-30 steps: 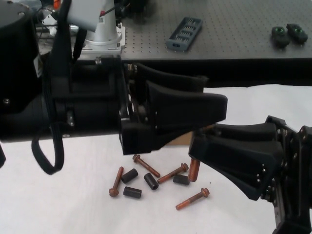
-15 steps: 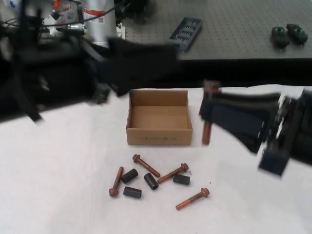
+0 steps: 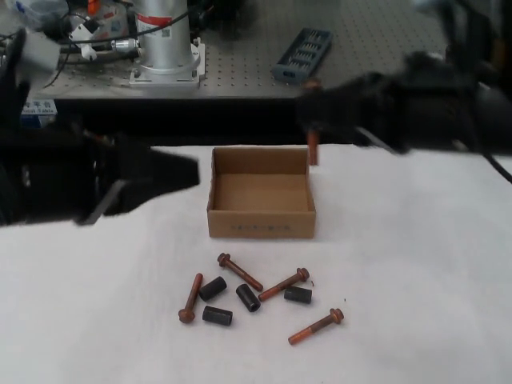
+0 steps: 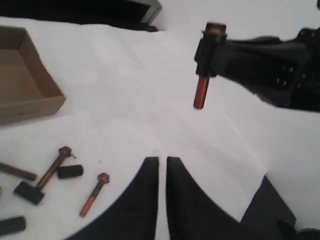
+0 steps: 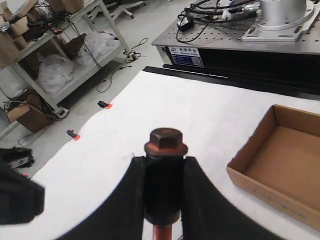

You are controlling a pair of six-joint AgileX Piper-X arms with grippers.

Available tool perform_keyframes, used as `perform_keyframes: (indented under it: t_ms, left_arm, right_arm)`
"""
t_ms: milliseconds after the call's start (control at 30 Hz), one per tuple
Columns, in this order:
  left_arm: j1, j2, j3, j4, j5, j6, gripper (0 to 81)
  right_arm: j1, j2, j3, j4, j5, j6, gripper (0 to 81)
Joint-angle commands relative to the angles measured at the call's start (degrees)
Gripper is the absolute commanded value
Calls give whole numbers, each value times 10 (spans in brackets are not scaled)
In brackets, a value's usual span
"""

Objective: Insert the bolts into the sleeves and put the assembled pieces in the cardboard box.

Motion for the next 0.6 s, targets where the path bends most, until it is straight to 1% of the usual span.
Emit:
perform_keyframes:
  t_ms: [0,100,300,433,567]
  left_arm:
    - [20,-6,-2,86,-45,42,91]
    - [39,-6,-2,157,-90,88,145]
    - [66,-6,-2,257,-148,150,257]
    - [68,-6,-2,311,-214,177,270]
    - [68,-6,-2,337,-235,195,270]
  right_arm:
    - [-6,56,-89,33,2,-5,37]
    - [-7,115,-151,58,21,-5,37]
    - [-17,234,-272,100,35,-5,37]
    - [-20,320,-349,134,57,-5,37]
    - [-22,398,-420,162,65,-7,37]
